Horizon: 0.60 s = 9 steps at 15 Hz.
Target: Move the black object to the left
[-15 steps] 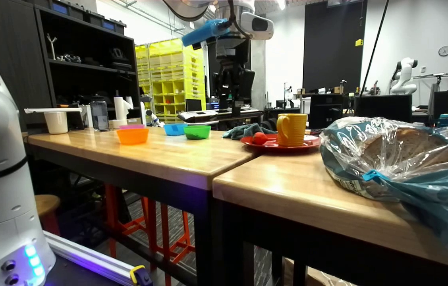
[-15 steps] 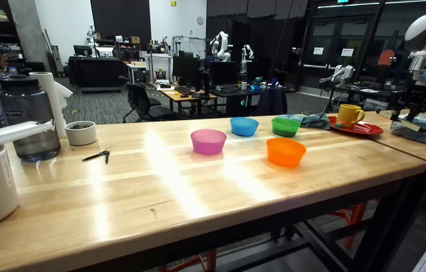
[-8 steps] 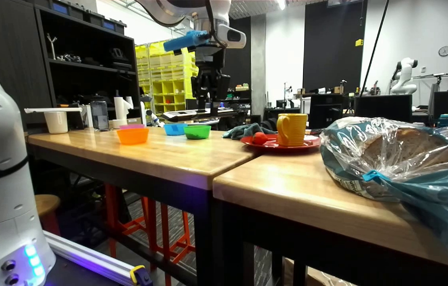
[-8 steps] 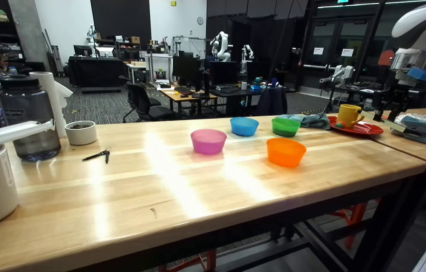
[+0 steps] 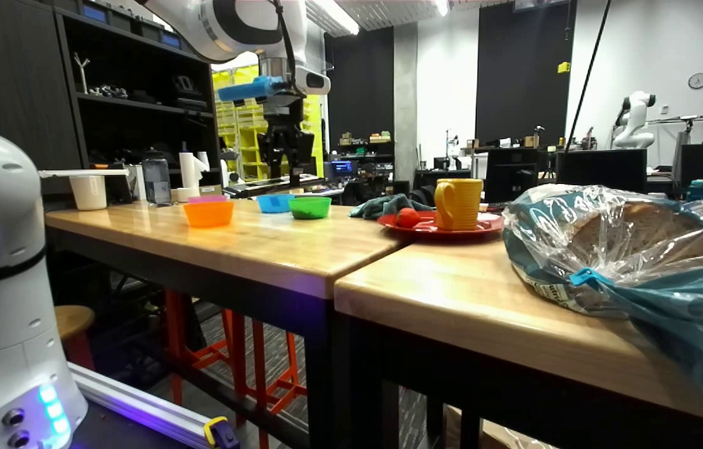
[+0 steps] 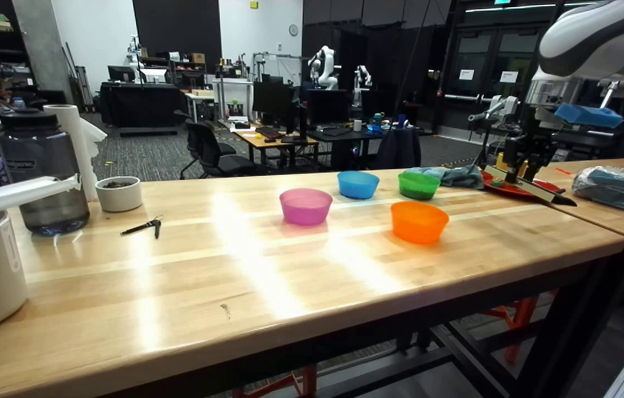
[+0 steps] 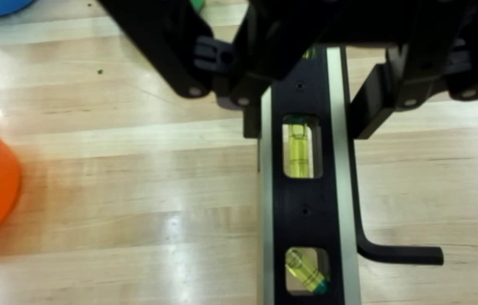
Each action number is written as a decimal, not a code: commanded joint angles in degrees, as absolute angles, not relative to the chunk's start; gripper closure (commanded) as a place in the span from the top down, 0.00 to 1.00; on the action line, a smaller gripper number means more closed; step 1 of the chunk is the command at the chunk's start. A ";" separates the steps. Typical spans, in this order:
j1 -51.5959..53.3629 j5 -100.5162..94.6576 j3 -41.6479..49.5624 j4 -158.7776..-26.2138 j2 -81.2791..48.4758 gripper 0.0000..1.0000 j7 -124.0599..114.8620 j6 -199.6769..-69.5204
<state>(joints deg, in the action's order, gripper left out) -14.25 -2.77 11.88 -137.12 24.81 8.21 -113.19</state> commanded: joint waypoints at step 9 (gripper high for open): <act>-3.19 -3.32 1.56 -140.10 25.00 0.31 4.44 -117.21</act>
